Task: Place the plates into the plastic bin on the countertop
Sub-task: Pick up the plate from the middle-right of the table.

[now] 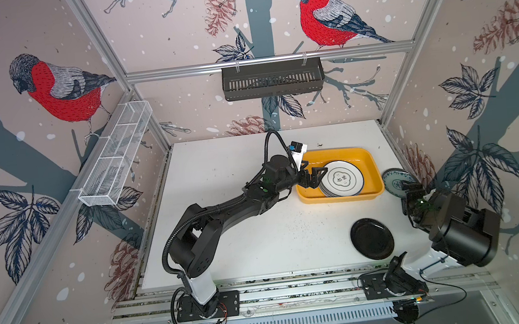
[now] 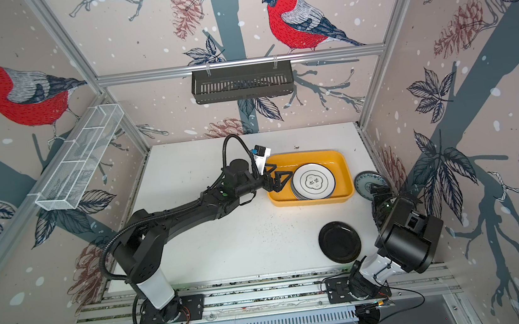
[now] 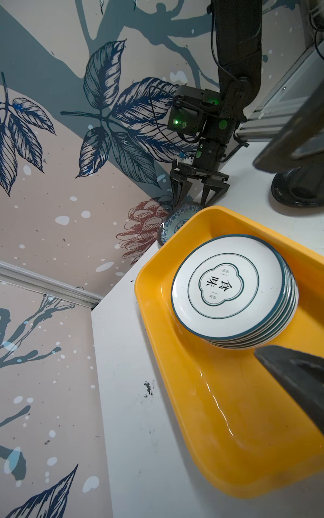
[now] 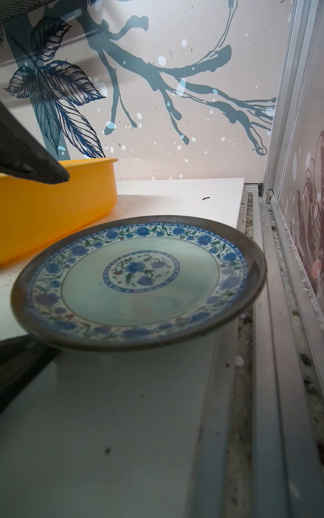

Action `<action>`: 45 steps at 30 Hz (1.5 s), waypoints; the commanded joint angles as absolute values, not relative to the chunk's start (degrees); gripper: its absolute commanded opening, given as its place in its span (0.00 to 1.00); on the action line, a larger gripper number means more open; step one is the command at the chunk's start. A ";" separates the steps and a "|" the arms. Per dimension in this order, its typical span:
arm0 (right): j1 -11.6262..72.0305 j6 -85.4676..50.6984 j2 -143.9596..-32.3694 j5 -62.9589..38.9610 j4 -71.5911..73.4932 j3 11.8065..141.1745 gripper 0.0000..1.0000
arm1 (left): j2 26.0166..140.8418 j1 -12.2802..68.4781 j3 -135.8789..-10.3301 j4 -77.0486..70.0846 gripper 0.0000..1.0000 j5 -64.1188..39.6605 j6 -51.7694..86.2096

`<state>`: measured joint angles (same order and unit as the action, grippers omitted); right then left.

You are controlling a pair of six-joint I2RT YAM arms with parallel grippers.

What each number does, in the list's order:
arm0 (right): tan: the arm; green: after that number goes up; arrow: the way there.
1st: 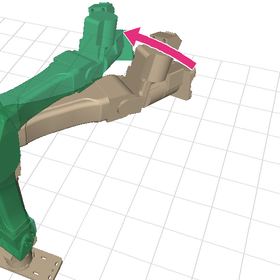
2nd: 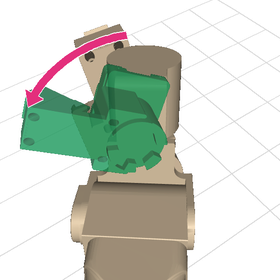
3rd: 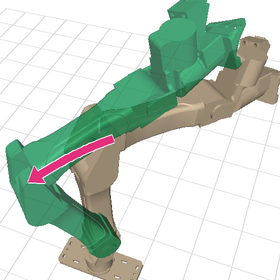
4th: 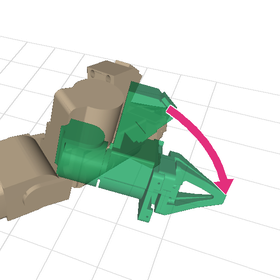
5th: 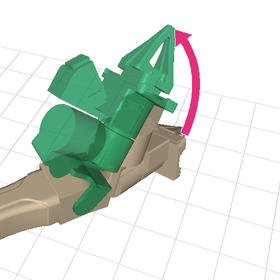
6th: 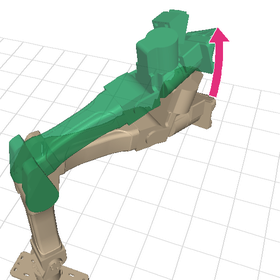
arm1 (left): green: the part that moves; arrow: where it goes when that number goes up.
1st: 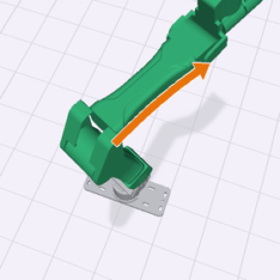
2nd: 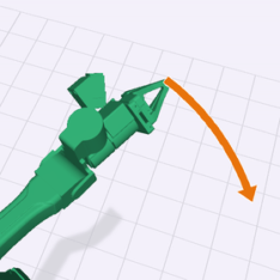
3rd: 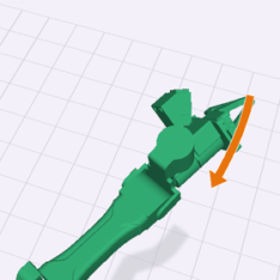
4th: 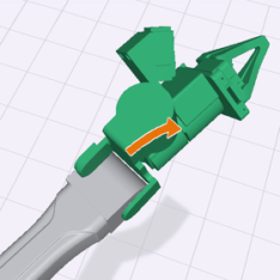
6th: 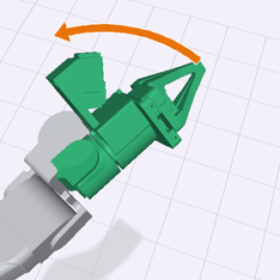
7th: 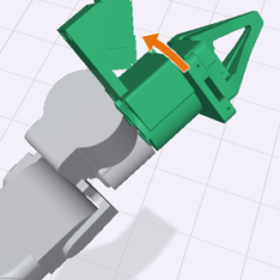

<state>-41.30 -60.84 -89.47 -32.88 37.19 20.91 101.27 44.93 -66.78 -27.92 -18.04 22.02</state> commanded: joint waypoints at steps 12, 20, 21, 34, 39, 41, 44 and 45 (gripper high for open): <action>-41.29 -58.69 -93.72 -30.34 19.60 22.24 0.72 | 102.70 44.93 -67.32 -29.78 0.96 -18.10 15.33; -40.91 -58.63 -93.27 -29.28 16.68 22.59 0.61 | 102.72 44.02 -66.18 -31.50 0.96 -19.55 16.02; -40.79 -58.45 -93.29 -29.41 16.04 22.80 0.59 | 102.61 43.93 -65.98 -31.72 0.96 -19.60 16.00; -39.86 -57.36 -93.43 -27.51 10.03 24.70 0.30 | 100.99 43.30 -63.73 -31.37 0.96 -18.31 16.05; -39.57 -57.55 -93.58 -27.68 10.34 24.53 0.23 | 100.90 43.15 -63.48 -31.38 0.96 -18.19 16.04; -39.49 -58.02 -93.72 -27.85 10.95 24.19 0.22 | 100.87 42.97 -63.22 -31.02 0.96 -18.18 15.91; -39.37 -58.86 -94.12 -28.88 12.54 23.74 0.18 | 100.49 42.63 -62.84 -30.67 0.96 -18.14 16.08; -39.37 -59.09 -94.33 -29.68 13.65 23.49 0.16 | 100.46 42.56 -62.69 -30.60 0.96 -18.19 16.04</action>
